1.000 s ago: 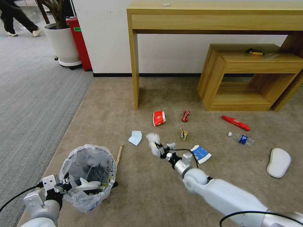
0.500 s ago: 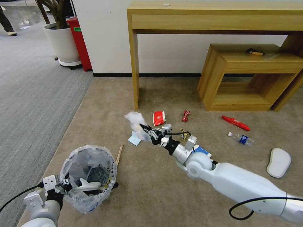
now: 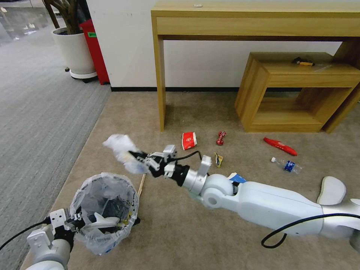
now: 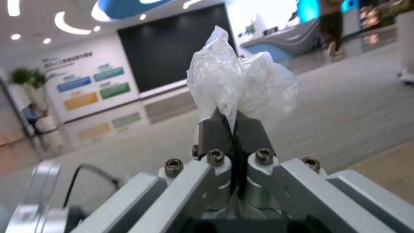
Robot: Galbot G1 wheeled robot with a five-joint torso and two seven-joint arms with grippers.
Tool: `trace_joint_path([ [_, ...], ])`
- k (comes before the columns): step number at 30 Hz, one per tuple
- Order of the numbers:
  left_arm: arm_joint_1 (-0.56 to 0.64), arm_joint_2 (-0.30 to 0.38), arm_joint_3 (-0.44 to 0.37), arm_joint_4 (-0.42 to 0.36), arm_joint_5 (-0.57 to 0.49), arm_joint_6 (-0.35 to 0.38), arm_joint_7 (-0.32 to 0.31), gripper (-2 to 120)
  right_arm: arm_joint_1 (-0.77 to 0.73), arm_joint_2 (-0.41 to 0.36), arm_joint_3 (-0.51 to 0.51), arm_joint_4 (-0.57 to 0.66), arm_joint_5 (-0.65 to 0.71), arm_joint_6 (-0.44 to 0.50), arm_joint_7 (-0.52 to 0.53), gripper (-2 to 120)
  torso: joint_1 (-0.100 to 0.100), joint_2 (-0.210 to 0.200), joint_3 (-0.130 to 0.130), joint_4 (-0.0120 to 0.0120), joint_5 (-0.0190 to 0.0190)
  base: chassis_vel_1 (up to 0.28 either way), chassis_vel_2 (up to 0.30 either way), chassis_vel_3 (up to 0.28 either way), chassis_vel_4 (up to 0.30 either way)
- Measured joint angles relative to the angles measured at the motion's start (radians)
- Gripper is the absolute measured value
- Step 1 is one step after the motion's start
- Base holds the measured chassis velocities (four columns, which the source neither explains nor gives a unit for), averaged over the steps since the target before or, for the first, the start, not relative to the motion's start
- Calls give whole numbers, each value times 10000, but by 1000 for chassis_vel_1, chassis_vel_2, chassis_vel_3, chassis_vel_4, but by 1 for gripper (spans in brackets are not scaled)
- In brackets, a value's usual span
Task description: Pick up the trash bin and place the garbage on the floor into it.
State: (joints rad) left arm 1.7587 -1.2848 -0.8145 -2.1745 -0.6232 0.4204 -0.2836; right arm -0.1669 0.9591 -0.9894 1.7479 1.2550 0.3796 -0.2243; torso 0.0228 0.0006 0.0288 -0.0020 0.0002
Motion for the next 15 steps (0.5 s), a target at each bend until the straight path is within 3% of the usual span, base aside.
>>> trace_joint_path([
  [6,-50,-74,0,-70,-22,24,-29,0,226,335,-802,-268,-82,78,-74,0,0,0,0,0,0,0,0,0,0],
  [8,-60,-227,-8,-215,-52,41,-42,0,313,765,-1354,-723,-268,177,-105,0,-1,0,0,0,0,0,0,0,0],
  [15,76,-307,-76,-420,-63,52,-44,0,303,1364,-1744,-1354,-493,256,-115,0,0,0,0,0,-1,0,0,0,0],
])
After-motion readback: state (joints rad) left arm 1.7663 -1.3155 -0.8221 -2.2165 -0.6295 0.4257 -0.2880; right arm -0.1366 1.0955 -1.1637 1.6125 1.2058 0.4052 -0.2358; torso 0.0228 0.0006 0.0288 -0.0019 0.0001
